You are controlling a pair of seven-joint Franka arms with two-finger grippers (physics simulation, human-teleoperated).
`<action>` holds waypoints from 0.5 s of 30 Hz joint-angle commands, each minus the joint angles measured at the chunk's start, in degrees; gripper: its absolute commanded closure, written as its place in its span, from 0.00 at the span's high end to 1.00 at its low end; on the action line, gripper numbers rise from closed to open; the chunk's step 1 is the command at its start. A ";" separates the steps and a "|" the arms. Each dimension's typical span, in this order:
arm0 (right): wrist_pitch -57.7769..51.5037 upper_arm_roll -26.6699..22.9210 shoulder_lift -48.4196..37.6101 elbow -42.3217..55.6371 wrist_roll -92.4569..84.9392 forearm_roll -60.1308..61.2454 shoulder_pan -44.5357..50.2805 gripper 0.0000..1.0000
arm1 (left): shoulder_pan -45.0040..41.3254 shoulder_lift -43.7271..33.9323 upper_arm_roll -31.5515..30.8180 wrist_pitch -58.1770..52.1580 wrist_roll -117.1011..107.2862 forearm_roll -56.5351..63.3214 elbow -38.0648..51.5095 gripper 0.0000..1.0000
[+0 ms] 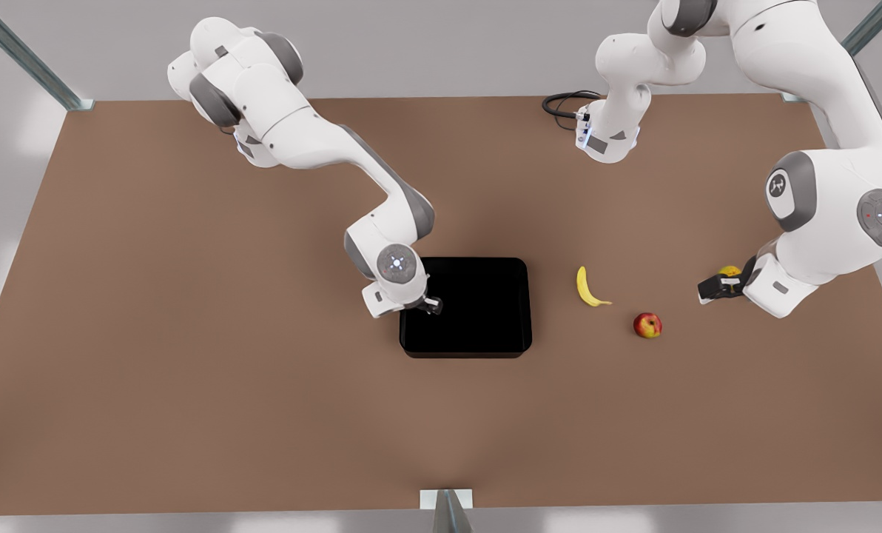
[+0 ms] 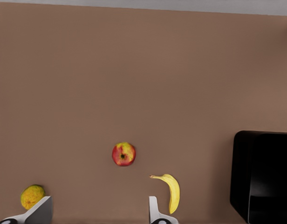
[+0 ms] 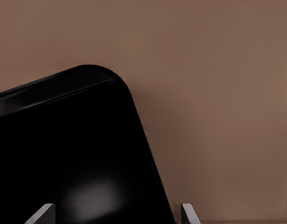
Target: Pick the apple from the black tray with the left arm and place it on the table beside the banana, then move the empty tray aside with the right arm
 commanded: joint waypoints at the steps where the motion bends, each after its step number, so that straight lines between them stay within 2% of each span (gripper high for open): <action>1: -0.19 -0.03 -0.14 -0.73 -4.91 -0.71 0.01 1.00 | 0.00 -0.04 0.01 -0.14 -2.74 0.04 0.03 1.00; 5: -0.19 0.06 -0.05 -1.61 -5.61 -4.84 0.19 1.00 | 0.00 -0.04 0.01 -0.14 -2.83 0.30 -0.06 1.00; 15: 2.89 0.14 2.32 -3.89 -10.18 -5.01 0.71 0.98 | 0.00 -0.04 -0.07 -0.23 -2.83 0.30 -0.23 1.00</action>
